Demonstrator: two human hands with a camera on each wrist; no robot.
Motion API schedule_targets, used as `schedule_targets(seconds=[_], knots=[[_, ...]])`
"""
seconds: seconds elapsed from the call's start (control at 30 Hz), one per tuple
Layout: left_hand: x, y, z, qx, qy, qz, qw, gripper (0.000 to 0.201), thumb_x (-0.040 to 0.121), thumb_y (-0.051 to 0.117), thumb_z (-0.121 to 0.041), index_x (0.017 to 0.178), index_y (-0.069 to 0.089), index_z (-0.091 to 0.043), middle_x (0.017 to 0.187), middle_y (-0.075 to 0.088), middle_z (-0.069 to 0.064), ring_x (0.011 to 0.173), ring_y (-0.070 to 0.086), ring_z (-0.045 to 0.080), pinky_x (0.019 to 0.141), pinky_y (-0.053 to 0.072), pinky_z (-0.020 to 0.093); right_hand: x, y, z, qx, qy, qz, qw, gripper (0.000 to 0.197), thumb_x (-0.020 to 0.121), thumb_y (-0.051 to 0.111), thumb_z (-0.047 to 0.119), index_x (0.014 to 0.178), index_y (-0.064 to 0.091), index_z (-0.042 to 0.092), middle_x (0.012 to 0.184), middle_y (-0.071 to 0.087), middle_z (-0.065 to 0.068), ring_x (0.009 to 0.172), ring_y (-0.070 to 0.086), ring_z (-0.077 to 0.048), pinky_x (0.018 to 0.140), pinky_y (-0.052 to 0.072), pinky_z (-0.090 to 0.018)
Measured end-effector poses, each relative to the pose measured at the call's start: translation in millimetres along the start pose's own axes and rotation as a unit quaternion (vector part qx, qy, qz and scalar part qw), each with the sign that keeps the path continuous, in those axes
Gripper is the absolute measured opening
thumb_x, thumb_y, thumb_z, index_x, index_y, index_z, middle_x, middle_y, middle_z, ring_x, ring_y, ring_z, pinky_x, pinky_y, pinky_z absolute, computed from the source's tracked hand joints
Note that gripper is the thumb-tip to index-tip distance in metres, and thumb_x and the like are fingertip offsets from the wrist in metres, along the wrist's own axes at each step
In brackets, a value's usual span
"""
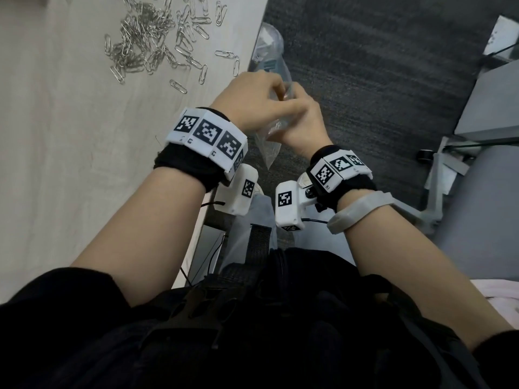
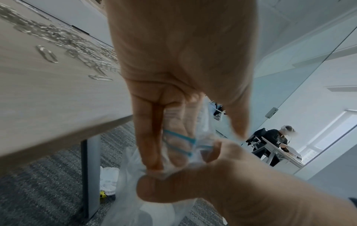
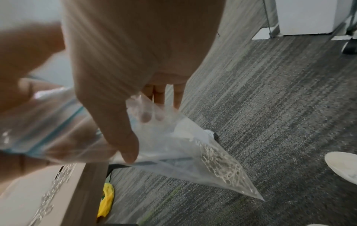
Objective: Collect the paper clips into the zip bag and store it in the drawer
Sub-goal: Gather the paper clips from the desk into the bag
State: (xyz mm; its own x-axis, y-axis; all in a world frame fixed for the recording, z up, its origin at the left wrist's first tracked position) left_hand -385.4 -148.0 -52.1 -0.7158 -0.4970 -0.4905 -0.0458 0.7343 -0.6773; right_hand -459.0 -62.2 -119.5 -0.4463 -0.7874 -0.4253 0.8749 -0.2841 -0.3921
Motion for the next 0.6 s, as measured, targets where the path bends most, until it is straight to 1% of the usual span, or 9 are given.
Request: schedule_targets(seconds=[0.1,0.2,0.27,0.33,0.37,0.4,0.47,0.53,0.6], knots=[[3,-1,-3,0.043,0.028,-0.004,0.999,0.028,0.089,0.048,-0.038,0.080,0.062,-0.016,0.074,0.055,0.002,0.083,0.055,0.026,0.068,0.037,0.031,-5,-3,0,0.021,-0.027,-0.015,0.999,0.062,0.059,0.088,0.017,0.106,0.047,0.020,0.095,0.062,0.006,0.082,0.059,-0.007,0.071,0.049,-0.026],[3,2,-5,0.085,0.033,-0.021,0.996,0.024,0.089,0.048,-0.032,0.070,0.058,-0.022,0.082,0.051,-0.001,0.096,0.044,0.023,0.077,0.031,0.033,-7,-2,-3,0.036,-0.030,-0.042,0.998,0.070,0.055,0.090,0.025,0.109,0.044,0.022,0.108,0.062,-0.001,0.099,0.061,-0.017,0.086,0.053,-0.037],[2,3,-5,0.095,0.035,-0.032,0.994,0.024,0.087,0.047,-0.033,0.070,0.062,-0.024,0.097,0.051,-0.008,0.109,0.033,0.021,0.087,0.023,0.039,-5,-3,-5,0.029,-0.022,-0.069,0.997,0.098,0.049,0.092,0.033,0.129,0.040,0.013,0.128,0.047,-0.004,0.121,0.049,-0.021,0.104,0.046,-0.042],[0,2,-5,0.080,0.045,-0.045,0.995,0.026,0.085,0.046,-0.031,0.072,0.067,-0.023,0.108,0.053,-0.018,0.119,0.030,0.020,0.097,0.018,0.043,-2,-3,-8,-0.014,-0.013,-0.053,0.998,0.138,0.044,0.095,0.042,0.150,0.014,0.006,0.150,0.021,-0.010,0.143,0.024,-0.024,0.121,0.026,-0.040],[-3,0,-7,0.075,0.054,-0.057,0.994,0.027,0.085,0.047,-0.029,0.072,0.069,-0.021,0.109,0.055,-0.021,0.121,0.030,0.020,0.098,0.016,0.044,-2,-3,-8,-0.037,-0.009,-0.042,0.998,0.152,0.041,0.094,0.048,0.153,0.000,0.006,0.158,0.008,-0.012,0.149,0.011,-0.025,0.124,0.016,-0.041],[-4,0,-8,0.073,0.066,-0.074,0.992,0.027,0.085,0.047,-0.028,0.072,0.069,-0.019,0.109,0.059,-0.020,0.122,0.030,0.019,0.098,0.014,0.042,0,-2,-10,-0.043,-0.005,-0.034,0.998,0.161,0.039,0.093,0.054,0.152,-0.012,0.007,0.161,-0.002,-0.014,0.151,0.003,-0.026,0.125,0.010,-0.045],[-9,-2,-12,0.066,0.096,-0.107,0.987,0.025,0.085,0.049,-0.028,0.069,0.067,-0.020,0.108,0.063,-0.016,0.122,0.030,0.014,0.095,0.012,0.038,4,-1,-10,-0.009,-0.002,-0.029,1.000,0.167,0.037,0.090,0.061,0.148,-0.026,0.018,0.163,-0.001,-0.013,0.152,0.004,-0.026,0.122,0.008,-0.057],[-13,-3,-14,0.054,0.117,-0.126,0.984,0.023,0.086,0.050,-0.030,0.072,0.067,-0.022,0.107,0.057,-0.008,0.114,0.028,-0.003,0.095,0.014,0.035,9,1,-10,0.011,-0.008,-0.040,0.999,0.165,0.039,0.090,0.064,0.145,-0.032,0.027,0.164,0.004,-0.010,0.152,0.010,-0.024,0.121,0.005,-0.061],[-14,-4,-14,0.025,0.130,-0.099,0.986,0.024,0.088,0.051,-0.025,0.076,0.068,-0.013,0.101,0.052,0.000,0.100,0.034,-0.009,0.095,0.023,0.029,9,0,-8,0.045,-0.024,-0.042,0.998,0.163,0.040,0.090,0.064,0.146,-0.028,0.028,0.164,0.000,-0.008,0.152,0.010,-0.024,0.120,0.007,-0.063]])
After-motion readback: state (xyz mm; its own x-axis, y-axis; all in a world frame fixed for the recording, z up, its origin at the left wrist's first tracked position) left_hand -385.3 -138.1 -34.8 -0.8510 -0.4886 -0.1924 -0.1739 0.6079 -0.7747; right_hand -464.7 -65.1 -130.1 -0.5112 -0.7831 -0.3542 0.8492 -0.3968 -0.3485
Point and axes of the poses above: each hand's wrist, its own x-axis towards the middle knuckle, its own y-axis out of the palm, z = x × y, the point moved 3 cm from there along x, towards the middle knuckle
